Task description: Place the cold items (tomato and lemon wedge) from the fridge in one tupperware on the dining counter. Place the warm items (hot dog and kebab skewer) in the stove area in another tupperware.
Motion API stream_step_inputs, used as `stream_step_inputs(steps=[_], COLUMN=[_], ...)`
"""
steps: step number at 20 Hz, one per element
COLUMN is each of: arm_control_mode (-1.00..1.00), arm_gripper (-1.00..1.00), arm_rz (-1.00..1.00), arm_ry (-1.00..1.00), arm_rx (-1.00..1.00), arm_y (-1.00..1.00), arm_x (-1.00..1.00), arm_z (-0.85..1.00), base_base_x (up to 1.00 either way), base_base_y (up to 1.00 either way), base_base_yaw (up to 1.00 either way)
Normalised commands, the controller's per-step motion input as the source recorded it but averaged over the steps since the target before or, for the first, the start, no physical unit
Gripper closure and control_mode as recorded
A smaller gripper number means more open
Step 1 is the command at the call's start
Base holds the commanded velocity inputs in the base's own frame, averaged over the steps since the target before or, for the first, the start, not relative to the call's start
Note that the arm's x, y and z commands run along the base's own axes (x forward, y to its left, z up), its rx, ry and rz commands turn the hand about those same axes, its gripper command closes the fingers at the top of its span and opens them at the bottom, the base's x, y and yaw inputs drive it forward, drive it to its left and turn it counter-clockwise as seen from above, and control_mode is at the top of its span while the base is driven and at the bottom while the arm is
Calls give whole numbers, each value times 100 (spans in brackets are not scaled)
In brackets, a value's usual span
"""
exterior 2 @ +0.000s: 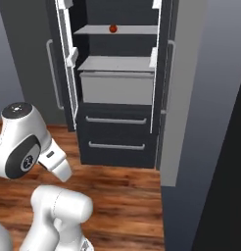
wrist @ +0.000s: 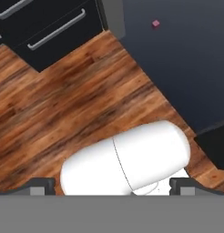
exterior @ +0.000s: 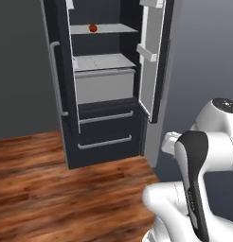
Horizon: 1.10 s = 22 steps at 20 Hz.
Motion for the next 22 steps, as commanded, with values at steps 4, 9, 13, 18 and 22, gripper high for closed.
stream_step_inputs(steps=[4, 9, 13, 18, 22], arm_control_mode=[100, 100, 100, 100, 100], arm_gripper=[-100, -100, -100, -100, -100], arm_rz=[0, 0, 0, 0, 0], arm_ry=[0, 0, 0, 0, 0], arm_rx=[0, 0, 0, 0, 0], arm_y=[0, 0, 0, 0, 0], arm_x=[0, 0, 0, 0, 0], arm_z=[0, 0, 0, 0, 0], base_base_x=[81, 77, 92, 84, 71], base_base_y=[-54, -28, 0, 0, 1], base_base_yaw=[19, 13, 4, 1, 0])
